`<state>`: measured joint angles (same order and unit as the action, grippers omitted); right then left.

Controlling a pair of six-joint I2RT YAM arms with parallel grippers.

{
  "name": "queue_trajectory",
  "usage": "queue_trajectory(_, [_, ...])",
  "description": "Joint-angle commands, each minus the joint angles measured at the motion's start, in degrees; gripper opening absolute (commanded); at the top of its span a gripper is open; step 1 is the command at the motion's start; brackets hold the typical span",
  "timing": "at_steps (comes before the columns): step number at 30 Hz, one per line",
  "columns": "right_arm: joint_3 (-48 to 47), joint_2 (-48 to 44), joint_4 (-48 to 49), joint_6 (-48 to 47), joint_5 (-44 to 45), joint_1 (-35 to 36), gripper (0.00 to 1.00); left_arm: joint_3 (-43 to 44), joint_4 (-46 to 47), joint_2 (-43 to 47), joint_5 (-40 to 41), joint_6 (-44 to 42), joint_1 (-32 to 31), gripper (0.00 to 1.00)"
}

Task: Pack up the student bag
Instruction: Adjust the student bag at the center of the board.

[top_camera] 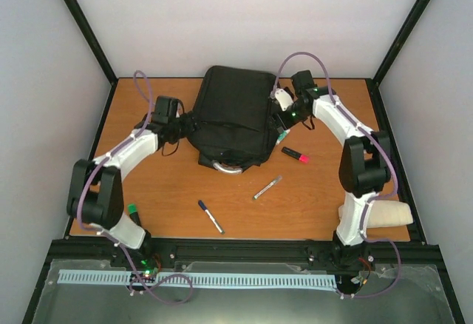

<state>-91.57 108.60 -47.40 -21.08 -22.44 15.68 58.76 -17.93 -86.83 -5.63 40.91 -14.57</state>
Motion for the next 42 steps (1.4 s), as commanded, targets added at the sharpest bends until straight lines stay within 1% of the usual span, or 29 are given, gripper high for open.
queue_trajectory(1, [-6.17, 6.94, -2.49, 4.04, -2.75, -0.31, 0.8, 6.37, -0.13, -7.58, -2.64, -3.52, 1.4, 0.8])
queue_trajectory(3, [-9.27, 10.31, -4.36, 4.4, -4.95, -0.31, 0.82, 8.22, 0.31, -10.99, -4.54, -4.12, 1.43, 0.77])
queue_trajectory(6, [-13.09, 14.78, -6.58, 5.01, -7.39, -0.28, 0.85, 6.94, 3.05, -13.56, -8.39, -3.6, 1.33, 0.72])
queue_trajectory(11, [-16.26, 19.11, -8.02, 6.14, -7.5, 0.31, 0.84, -0.72, 9.1, -10.97, -11.11, -1.27, 0.79, 0.68])
queue_trajectory(14, [-17.72, 20.72, -7.2, 6.94, -8.0, 1.01, 0.83, -4.24, 12.06, -9.78, -13.72, 0.72, 0.14, 0.62])
queue_trajectory(18, [-22.41, 24.74, -8.41, 7.37, -7.61, 2.52, 0.82, -8.09, 13.61, -7.8, -12.63, 0.83, -1.94, 0.55])
queue_trajectory(21, [-25.4, 27.01, -9.3, 7.49, -7.28, 3.98, 0.82, -11.39, 14.22, -5.26, -11.39, 1.58, -3.73, 0.54])
queue_trajectory(25, [-28.33, 28.89, -9.79, 7.45, -6.74, 5.08, 0.81, -16.15, 14.11, -1.73, -8.42, 3.44, -5.2, 0.54])
queue_trajectory(27, [-29.16, 29.36, -10.29, 7.52, -7.14, 5.22, 0.81, -17.72, 12.62, 0.37, -6.37, 3.97, -5.2, 0.56])
queue_trajectory(30, [-29.57, 28.66, -10.77, 6.92, -6.55, 5.24, 0.8, -16.81, 7.8, 2.47, -1.79, 3.24, -5.21, 0.67])
queue_trajectory(32, [-29.02, 26.22, -10.65, 6.32, -5.64, 4.92, 0.8, -15.11, 4.81, 3.17, 0.05, 2.44, -5.16, 0.72])
queue_trajectory(37, [-21.45, 15.37, -7.63, 4.49, -3.23, 1.71, 0.82, -13.49, -0.1, 6.89, 3.78, 1.67, -5.12, 0.8])
queue_trajectory(40, [-15.0, 7.45, -6.91, 1.85, -2.32, -0.67, 0.82, -12.52, -2.83, 9.57, 4.82, 0.31, -5.1, 0.86])
queue_trajectory(42, [-10.01, 2.5, -6.58, -0.22, -1.98, -2.39, 0.82, -11.18, -4.66, 10.52, 4.64, -1.26, -5.12, 0.91])
